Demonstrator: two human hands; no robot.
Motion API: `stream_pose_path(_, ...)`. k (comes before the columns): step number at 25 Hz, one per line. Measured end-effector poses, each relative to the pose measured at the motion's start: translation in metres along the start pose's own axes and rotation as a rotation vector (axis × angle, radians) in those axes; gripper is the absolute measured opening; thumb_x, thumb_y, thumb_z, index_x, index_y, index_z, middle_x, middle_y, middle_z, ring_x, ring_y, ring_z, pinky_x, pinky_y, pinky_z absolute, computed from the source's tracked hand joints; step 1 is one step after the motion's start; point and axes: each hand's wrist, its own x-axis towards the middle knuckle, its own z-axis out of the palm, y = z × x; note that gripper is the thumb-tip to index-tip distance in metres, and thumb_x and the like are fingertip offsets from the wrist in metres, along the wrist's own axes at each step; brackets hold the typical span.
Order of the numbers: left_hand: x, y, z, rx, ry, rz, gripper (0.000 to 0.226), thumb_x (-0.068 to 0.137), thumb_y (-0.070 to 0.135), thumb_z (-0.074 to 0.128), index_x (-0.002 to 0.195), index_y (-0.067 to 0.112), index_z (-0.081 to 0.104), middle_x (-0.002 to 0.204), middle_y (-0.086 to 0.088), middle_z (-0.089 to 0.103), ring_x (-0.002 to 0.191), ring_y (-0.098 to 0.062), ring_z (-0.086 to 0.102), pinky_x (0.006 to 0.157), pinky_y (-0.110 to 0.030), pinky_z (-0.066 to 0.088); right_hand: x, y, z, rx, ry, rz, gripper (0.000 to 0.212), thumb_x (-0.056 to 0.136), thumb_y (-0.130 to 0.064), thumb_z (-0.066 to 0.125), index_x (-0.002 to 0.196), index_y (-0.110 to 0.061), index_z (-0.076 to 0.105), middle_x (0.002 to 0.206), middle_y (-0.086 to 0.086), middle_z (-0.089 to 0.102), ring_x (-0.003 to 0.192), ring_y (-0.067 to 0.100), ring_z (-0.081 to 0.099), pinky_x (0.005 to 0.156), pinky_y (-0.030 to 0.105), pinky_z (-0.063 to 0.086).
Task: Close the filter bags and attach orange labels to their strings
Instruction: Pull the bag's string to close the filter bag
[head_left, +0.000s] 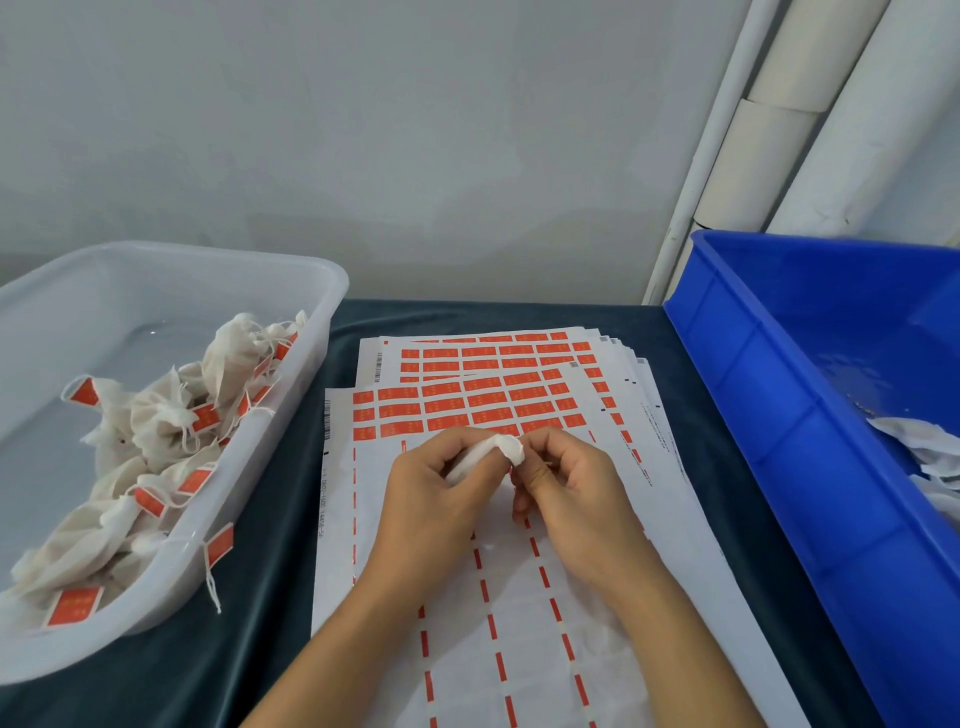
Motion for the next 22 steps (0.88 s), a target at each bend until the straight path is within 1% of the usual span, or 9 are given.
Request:
stream_pose_path(2,0.0012,-0.0019,0.0005,0.039,0.015,-0.017,0.01,0.095,0.032,0.074,0.089,0.04,0.077,0.087,0.019,0.075,0.091,-0.001,0.069,0.072,-0.005,0.049,0.0001,0.0011,0.001,-0.02,0.01,0.002,0.017,0.103,-0.039,0.057,0.098,-0.031,0.07,0.083,-0.011,0.07,0.076,0.004,0.067,0.067,0.013,0.054)
stream_pose_path(4,0.0025,-0.0037,0.0001,0.069,0.034,-0.038,0.011,0.096,0.028,0.071,0.091,0.036,0.076,0.087,0.02,0.074,0.089,0.0,0.068,0.07,-0.005,0.049,-0.0004,0.0015,0.0017,-0.031,0.045,-0.028,0.016,0.103,-0.042,0.057,0.1,-0.033,0.07,0.093,-0.018,0.072,0.09,0.001,0.068,0.074,0.016,0.057)
stream_pose_path(6,0.0032,-0.0045,-0.0005,0.068,0.041,-0.056,0.014,0.098,0.026,0.068,0.092,0.036,0.075,0.085,0.02,0.074,0.087,-0.001,0.068,0.067,-0.006,0.05,-0.0013,0.0005,0.0012,-0.022,0.08,-0.109,0.013,0.1,-0.047,0.061,0.104,-0.038,0.069,0.106,-0.023,0.07,0.105,0.0,0.065,0.081,0.014,0.056)
stream_pose_path(8,0.002,-0.0037,0.0004,0.075,0.027,-0.06,0.014,0.099,0.027,0.068,0.091,0.036,0.075,0.084,0.02,0.074,0.086,-0.001,0.069,0.064,-0.006,0.05,-0.0026,-0.001,0.0002,-0.06,0.109,-0.192,0.011,0.096,-0.047,0.067,0.106,-0.043,0.067,0.111,-0.026,0.069,0.111,0.001,0.064,0.084,0.008,0.052)
stream_pose_path(10,0.0012,-0.0027,0.0019,0.101,0.008,-0.058,0.014,0.098,0.027,0.068,0.089,0.035,0.074,0.084,0.02,0.073,0.085,0.0,0.069,0.062,-0.007,0.05,-0.0026,-0.0006,-0.0007,-0.112,0.138,-0.225,0.008,0.095,-0.043,0.07,0.104,-0.043,0.069,0.11,-0.028,0.069,0.11,0.0,0.064,0.084,0.006,0.051)
stream_pose_path(13,0.0013,-0.0035,0.0026,0.128,-0.007,-0.06,0.015,0.097,0.026,0.067,0.085,0.033,0.075,0.082,0.022,0.072,0.083,0.001,0.068,0.06,-0.006,0.049,-0.0021,0.0005,-0.0017,-0.123,0.165,-0.209,0.004,0.095,-0.038,0.07,0.097,-0.042,0.069,0.104,-0.032,0.069,0.106,-0.006,0.064,0.079,0.002,0.049)
stream_pose_path(16,0.0015,-0.0039,0.0023,0.147,-0.035,-0.071,0.014,0.097,0.026,0.069,0.086,0.031,0.076,0.08,0.021,0.072,0.078,0.001,0.067,0.059,-0.006,0.048,-0.0008,0.0011,-0.0017,-0.133,0.174,-0.186,0.003,0.095,-0.039,0.067,0.094,-0.042,0.066,0.102,-0.032,0.068,0.105,-0.006,0.064,0.077,0.003,0.05)
stream_pose_path(20,0.0039,-0.0031,-0.0007,0.159,-0.095,-0.084,0.016,0.095,0.025,0.069,0.082,0.029,0.077,0.075,0.017,0.071,0.07,-0.001,0.065,0.057,-0.007,0.047,-0.0007,0.0023,-0.0017,-0.153,0.164,-0.173,0.001,0.096,-0.039,0.064,0.095,-0.04,0.064,0.103,-0.03,0.067,0.104,-0.005,0.064,0.077,0.004,0.05)
stream_pose_path(22,0.0053,-0.0023,-0.0027,0.141,-0.125,-0.089,0.018,0.095,0.025,0.07,0.079,0.03,0.077,0.075,0.013,0.072,0.071,-0.004,0.065,0.06,-0.008,0.049,-0.0017,0.0018,-0.0005,-0.142,0.161,-0.184,0.003,0.097,-0.039,0.061,0.098,-0.039,0.064,0.104,-0.027,0.067,0.105,-0.004,0.064,0.079,0.005,0.051)
